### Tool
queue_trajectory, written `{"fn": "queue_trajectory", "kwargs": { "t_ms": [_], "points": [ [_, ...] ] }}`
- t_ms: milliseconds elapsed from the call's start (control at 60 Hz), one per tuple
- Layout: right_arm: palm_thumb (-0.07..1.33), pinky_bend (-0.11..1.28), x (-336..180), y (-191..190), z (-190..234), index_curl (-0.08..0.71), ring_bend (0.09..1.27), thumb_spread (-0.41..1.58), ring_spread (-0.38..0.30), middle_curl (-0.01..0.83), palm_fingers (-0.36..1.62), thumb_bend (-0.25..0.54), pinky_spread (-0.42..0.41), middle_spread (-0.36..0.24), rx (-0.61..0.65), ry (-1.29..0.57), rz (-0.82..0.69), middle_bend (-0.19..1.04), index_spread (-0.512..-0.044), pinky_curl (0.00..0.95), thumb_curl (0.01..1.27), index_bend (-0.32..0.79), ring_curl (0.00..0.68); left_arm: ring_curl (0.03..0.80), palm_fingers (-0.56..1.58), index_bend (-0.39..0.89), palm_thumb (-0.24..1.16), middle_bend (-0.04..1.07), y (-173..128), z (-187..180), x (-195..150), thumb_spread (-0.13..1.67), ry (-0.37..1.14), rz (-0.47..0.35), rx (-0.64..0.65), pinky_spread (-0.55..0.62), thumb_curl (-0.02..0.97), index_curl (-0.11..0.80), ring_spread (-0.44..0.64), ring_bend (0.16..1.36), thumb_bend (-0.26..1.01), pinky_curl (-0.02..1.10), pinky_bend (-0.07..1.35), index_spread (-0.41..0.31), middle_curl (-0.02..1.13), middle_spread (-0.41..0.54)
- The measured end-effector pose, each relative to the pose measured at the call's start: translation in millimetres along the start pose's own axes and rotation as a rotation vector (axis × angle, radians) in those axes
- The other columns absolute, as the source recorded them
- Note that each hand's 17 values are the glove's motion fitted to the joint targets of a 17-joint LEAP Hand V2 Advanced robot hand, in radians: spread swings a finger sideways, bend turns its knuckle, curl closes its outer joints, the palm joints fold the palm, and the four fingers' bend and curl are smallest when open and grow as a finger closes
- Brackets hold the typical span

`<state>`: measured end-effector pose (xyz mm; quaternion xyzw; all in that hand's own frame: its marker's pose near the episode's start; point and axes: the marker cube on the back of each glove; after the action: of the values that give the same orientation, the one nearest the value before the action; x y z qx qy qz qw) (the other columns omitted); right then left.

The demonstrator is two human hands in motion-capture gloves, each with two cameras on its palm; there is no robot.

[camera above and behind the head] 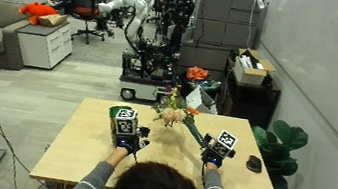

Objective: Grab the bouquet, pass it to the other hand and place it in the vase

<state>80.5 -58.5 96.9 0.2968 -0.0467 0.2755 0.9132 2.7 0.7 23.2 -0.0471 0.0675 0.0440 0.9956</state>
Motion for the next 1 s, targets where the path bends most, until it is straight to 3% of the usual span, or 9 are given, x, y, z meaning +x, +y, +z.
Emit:
{"fn": "queue_trajectory", "kwargs": {
  "t_ms": [250, 317, 400, 467, 483, 567, 650, 834, 1000],
  "points": [
    [1.07, 0.79, -38, 31, -25, 0.584, 1.05, 0.95, -0.177, 0.652, 1.4, -0.004, -0.222, -0.141, -0.333, -0.4, 0.07, 0.9, -0.195, 0.56, 0.54, 0.65, 0.606, 0.288, 0.41, 0.16, 0.2, 0.19, -21, -24, 15, 1.21, 0.136, 0.021, 0.085, 0.28, 0.268, 0.333, 0.22, 0.4, -0.02, 0.36, 0.23, -0.051, 0.39, 0.072],
    [1.07, 0.79, -61, 34, -41, 0.587, 1.06, 0.94, -0.177, 0.652, 1.4, -0.01, -0.22, -0.14, -0.364, -0.618, 0.036, 0.91, -0.194, 0.564, 0.56, 0.65, 0.608, 0.288, 0.42, 0.16, 0.21, 0.19, -22, -36, 26, 1.21, 0.267, 0.05, 0.108, 0.28, 0.268, 0.337, 0.21, 0.4, -0.01, 0.35, 0.22, -0.053, 0.39, 0.069],
    [1.07, 0.79, -96, 39, -53, 0.589, 1.06, 0.94, -0.177, 0.652, 1.39, -0.011, -0.218, -0.139, -0.552, -1.072, -0.054, 0.91, -0.193, 0.569, 0.59, 0.66, 0.609, 0.298, 0.38, 0.09, 0.2, 0.21, -21, -59, 40, 1.19, 0.496, 0.058, 0.129, 0.28, 0.268, 0.31, 0.21, 0.42, -0.02, 0.36, 0.24, -0.018, 0.4, 0.066],
    [1.07, 0.79, -101, 36, -39, 0.589, 1.06, 0.93, -0.177, 0.652, 1.39, -0.011, -0.217, -0.138, -0.703, -1.162, -0.005, 0.92, -0.192, 0.572, 0.6, 0.66, 0.61, 0.303, 0.37, 0.09, 0.19, 0.21, -41, -71, 46, 1.15, 0.652, 0.051, 0.185, 0.28, 0.274, 0.291, 0.21, 0.44, -0.02, 0.37, 0.25, 0.007, 0.4, 0.074],
    [1.07, 0.79, -101, 36, -39, 0.59, 1.06, 0.93, -0.177, 0.652, 1.39, -0.009, -0.217, -0.138, -0.692, -1.131, 0.017, 0.92, -0.192, 0.572, 0.61, 0.66, 0.61, 0.304, 0.36, 0.09, 0.19, 0.22, -46, -73, 47, 1.15, 0.68, 0.05, 0.205, 0.28, 0.275, 0.288, 0.22, 0.44, -0.02, 0.37, 0.26, 0.011, 0.4, 0.078],
    [1.07, 0.79, -102, 39, -46, 0.591, 1.06, 0.93, -0.177, 0.65, 1.39, -0.011, -0.216, -0.137, -0.377, -0.78, 0.157, 0.92, -0.192, 0.575, 0.63, 0.66, 0.61, 0.307, 0.35, 0.1, 0.2, 0.22, -56, -89, 59, 1.1, 0.793, 0.041, 0.269, 0.27, 0.285, 0.273, 0.22, 0.45, -0.02, 0.37, 0.27, 0.023, 0.41, 0.085],
    [1.07, 0.79, -126, 50, -51, 0.591, 1.07, 0.93, -0.176, 0.649, 1.39, -0.012, -0.216, -0.137, -0.451, -0.897, 0.182, 0.93, -0.192, 0.577, 0.65, 0.66, 0.61, 0.309, 0.35, 0.1, 0.22, 0.23, -53, -101, 76, 1.06, 0.892, 0.041, 0.272, 0.27, 0.295, 0.261, 0.22, 0.46, -0.02, 0.37, 0.29, 0.037, 0.41, 0.089],
    [1.06, 0.8, -164, 74, -68, 0.588, 1.07, 0.93, -0.176, 0.645, 1.39, -0.012, -0.215, -0.136, -0.347, -1.033, 0.017, 0.93, -0.191, 0.58, 0.69, 0.65, 0.609, 0.319, 0.31, 0.07, 0.27, 0.23, -73, -100, 111, 0.99, 0.974, 0.071, 0.411, 0.25, 0.316, 0.215, 0.21, 0.51, -0.02, 0.39, 0.37, 0.073, 0.41, 0.099],
    [1.05, 0.8, -191, 101, -70, 0.587, 1.07, 0.94, -0.176, 0.642, 1.39, -0.012, -0.216, -0.136, -0.375, -1.128, -0.007, 0.93, -0.191, 0.581, 0.71, 0.65, 0.608, 0.323, 0.34, 0.09, 0.29, 0.24, -73, -98, 136, 0.95, 1.046, 0.073, 0.531, 0.2, 0.325, 0.191, 0.17, 0.54, -0.03, 0.4, 0.44, 0.086, 0.41, 0.098]
  ]
}}
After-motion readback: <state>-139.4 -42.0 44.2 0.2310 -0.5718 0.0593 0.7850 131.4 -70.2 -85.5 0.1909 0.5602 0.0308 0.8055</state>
